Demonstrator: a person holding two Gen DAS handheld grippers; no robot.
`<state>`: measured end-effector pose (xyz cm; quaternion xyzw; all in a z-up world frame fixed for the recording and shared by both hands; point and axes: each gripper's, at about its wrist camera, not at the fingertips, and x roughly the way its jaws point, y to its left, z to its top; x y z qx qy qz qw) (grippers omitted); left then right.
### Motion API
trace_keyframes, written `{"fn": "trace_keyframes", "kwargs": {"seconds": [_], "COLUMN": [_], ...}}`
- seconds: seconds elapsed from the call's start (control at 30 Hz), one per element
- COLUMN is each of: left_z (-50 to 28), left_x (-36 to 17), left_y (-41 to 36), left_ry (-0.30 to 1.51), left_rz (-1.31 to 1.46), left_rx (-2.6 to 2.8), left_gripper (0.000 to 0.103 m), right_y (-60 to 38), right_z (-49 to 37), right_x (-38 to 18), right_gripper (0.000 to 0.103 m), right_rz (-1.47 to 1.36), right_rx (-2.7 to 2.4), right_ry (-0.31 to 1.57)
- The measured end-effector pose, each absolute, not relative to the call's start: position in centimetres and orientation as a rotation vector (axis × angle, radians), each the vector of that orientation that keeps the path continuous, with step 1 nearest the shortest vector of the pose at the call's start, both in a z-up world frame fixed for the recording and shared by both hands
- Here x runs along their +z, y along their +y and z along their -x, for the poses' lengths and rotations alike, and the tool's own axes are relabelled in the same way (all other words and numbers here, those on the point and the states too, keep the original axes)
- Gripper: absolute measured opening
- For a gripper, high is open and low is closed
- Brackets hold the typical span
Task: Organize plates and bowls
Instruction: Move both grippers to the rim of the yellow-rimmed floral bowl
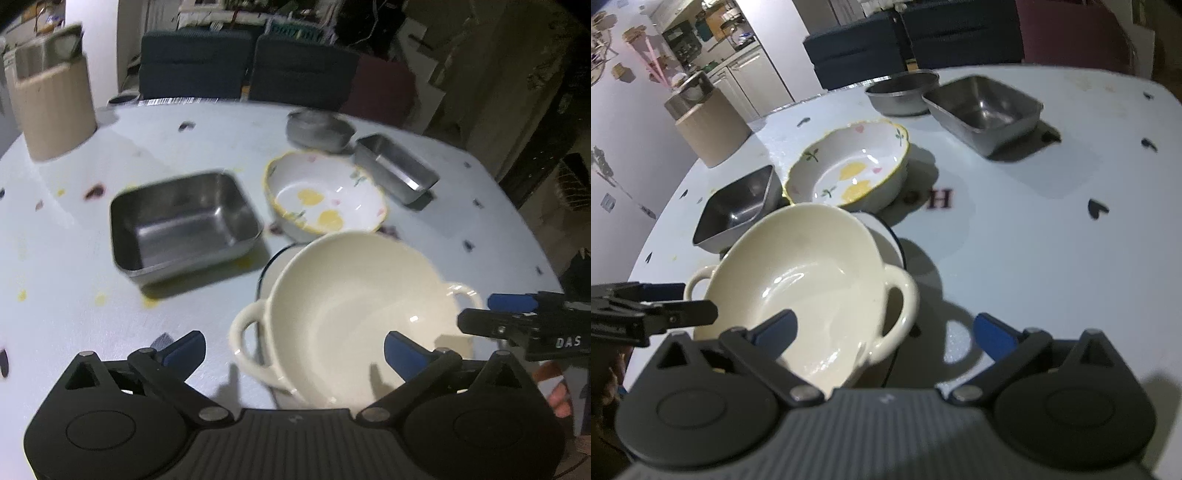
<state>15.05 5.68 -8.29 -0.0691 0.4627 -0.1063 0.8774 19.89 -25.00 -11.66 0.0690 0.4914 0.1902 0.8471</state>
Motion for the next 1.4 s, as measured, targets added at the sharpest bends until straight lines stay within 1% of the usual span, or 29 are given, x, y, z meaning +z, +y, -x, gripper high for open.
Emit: {"fn": "trace_keyframes", "kwargs": {"seconds": [0.23, 0.47, 0.67, 0.87, 0.93, 1.0, 1.03, 1.1, 1.13, 1.2, 1.37, 1.4], "left_z": [-15.3, -18.7, -22.8, -26.6, -27.7, -28.7, -29.2, -30.1, -30.5, -31.4, -32.9, -33.2], "left_x": [-4.3, -2.8, -2.7, -4.0, -4.7, -5.5, -6.0, -6.8, -7.2, -8.0, -9.6, -9.9], "left_y": [3.9, 3.1, 3.1, 3.0, 2.9, 3.0, 3.1, 3.3, 3.5, 3.9, 3.9, 3.9], "left_ry": [0.827, 0.756, 0.711, 0.726, 0.750, 0.775, 0.788, 0.812, 0.824, 0.852, 0.902, 0.908], "left_rz": [0.130, 0.131, 0.137, 0.115, 0.092, 0.073, 0.067, 0.061, 0.063, 0.066, 0.042, 0.037], "left_rx": [-0.255, -0.226, -0.190, -0.183, -0.175, -0.170, -0.163, -0.152, -0.149, -0.142, -0.137, -0.139], "left_gripper": [0.103, 0.103, 0.103, 0.101, 0.096, 0.088, 0.086, 0.076, 0.074, 0.064, 0.051, 0.048], "right_y": [-25.9, -27.6, -28.0, -27.2, -26.9, -26.7, -26.6, -26.4, -26.3, -25.9, -25.6, -25.6], "right_z": [-19.0, -20.2, -23.1, -26.5, -27.3, -28.6, -28.7, -29.9, -30.4, -31.2, -32.9, -33.2], "right_x": [-8.4, -5.7, -5.0, -5.2, -5.8, -6.4, -6.7, -7.4, -7.7, -8.4, -10.2, -10.5], "right_gripper": [0.103, 0.103, 0.103, 0.103, 0.103, 0.103, 0.103, 0.103, 0.103, 0.103, 0.102, 0.100], "right_rz": [-0.158, -0.254, -0.288, -0.309, -0.319, -0.329, -0.331, -0.331, -0.323, -0.298, -0.340, -0.356], "right_rx": [0.418, 0.347, 0.267, 0.193, 0.160, 0.141, 0.136, 0.126, 0.114, 0.086, 0.204, 0.208], "right_ry": [0.900, 0.748, 0.727, 0.743, 0.760, 0.783, 0.790, 0.807, 0.814, 0.832, 0.908, 0.919]}}
